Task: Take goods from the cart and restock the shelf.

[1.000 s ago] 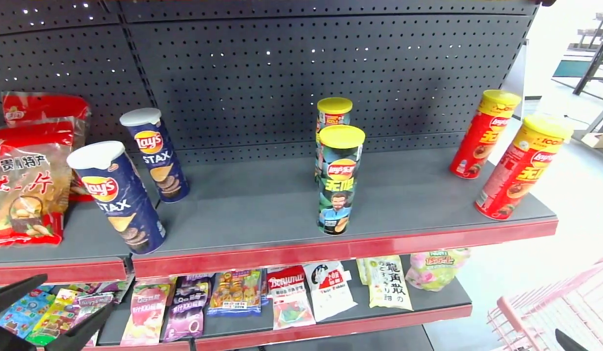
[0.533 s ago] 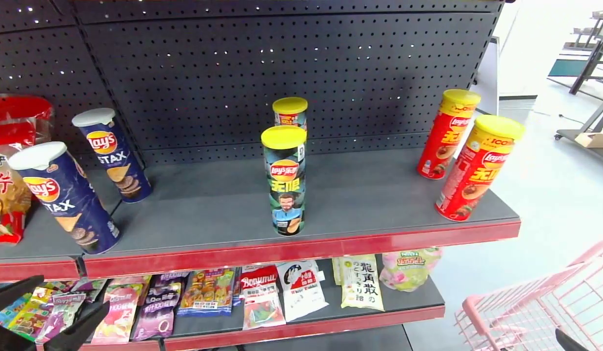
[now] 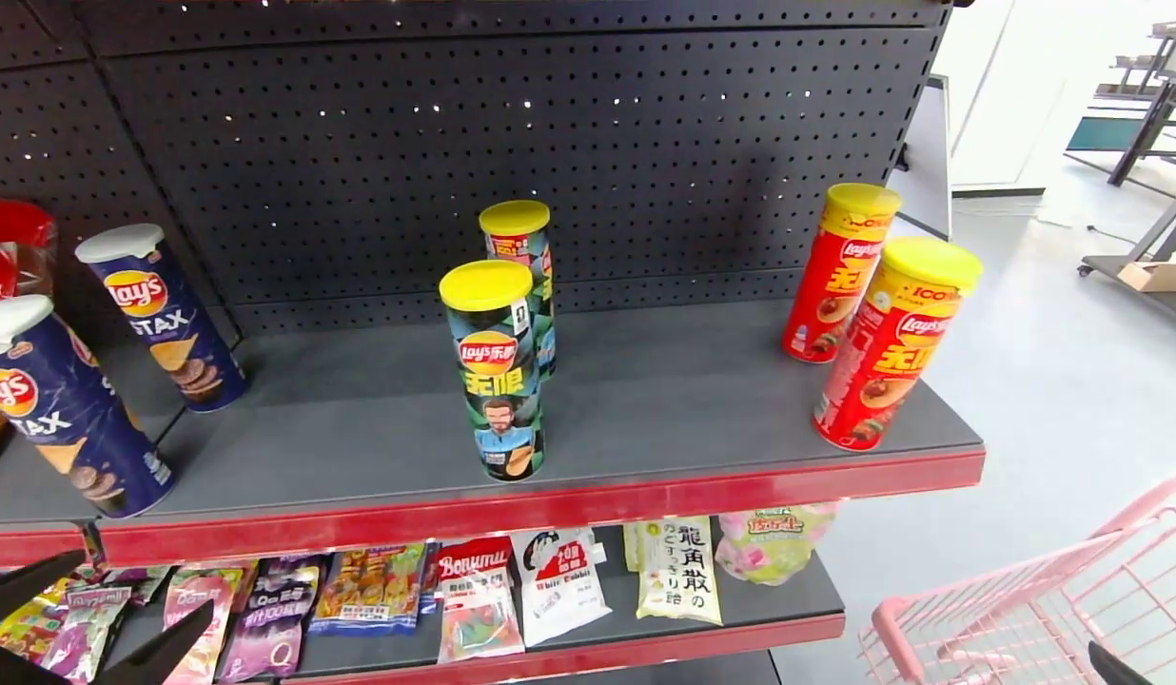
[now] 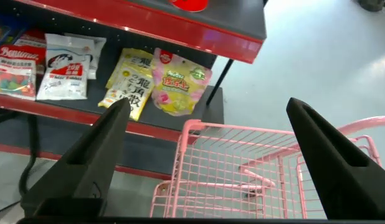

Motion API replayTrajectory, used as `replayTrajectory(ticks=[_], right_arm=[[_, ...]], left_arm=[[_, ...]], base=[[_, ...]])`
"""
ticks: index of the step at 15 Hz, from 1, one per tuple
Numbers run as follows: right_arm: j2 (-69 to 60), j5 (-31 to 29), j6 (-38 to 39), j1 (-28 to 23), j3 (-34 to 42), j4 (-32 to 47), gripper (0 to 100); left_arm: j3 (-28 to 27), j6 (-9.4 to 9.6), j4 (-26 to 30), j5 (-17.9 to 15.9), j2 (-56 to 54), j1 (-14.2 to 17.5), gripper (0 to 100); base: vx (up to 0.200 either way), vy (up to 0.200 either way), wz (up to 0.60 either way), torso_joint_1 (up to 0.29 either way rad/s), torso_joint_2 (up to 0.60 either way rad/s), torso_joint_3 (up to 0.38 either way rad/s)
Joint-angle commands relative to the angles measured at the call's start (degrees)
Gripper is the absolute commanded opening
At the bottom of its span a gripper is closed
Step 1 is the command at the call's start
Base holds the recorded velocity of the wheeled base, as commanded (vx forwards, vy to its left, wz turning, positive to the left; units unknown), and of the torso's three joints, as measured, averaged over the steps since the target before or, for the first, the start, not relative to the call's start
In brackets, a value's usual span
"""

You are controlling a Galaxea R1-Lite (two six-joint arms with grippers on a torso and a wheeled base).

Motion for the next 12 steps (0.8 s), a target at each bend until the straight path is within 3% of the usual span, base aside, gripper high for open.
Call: replayTrajectory(ticks=[1, 10, 12], right_arm=[[0.1, 0.1, 0.0, 0.0, 0.0, -0.1, 100], [-3.2, -0.8, 0.6, -0.1, -0.3, -0.2, 100], [-4.2, -4.3, 0.5, -2.5, -1.4, -0.1, 100]], left_arm=[[0.1, 0.01, 0.0, 0.0, -0.6, -0.1, 100], [3.2, -0.08, 0.3, -0.3, -9.9, -0.1, 100], [4.8, -0.34, 2.5, 0.2, -15.3, -0.1, 100]], base=[[0.000, 0.000, 0.00, 0.000, 0.00, 0.000], [0.000, 0.000, 0.00, 0.000, 0.00, 0.000], [0.000, 0.000, 0.00, 0.000, 0.00, 0.000]])
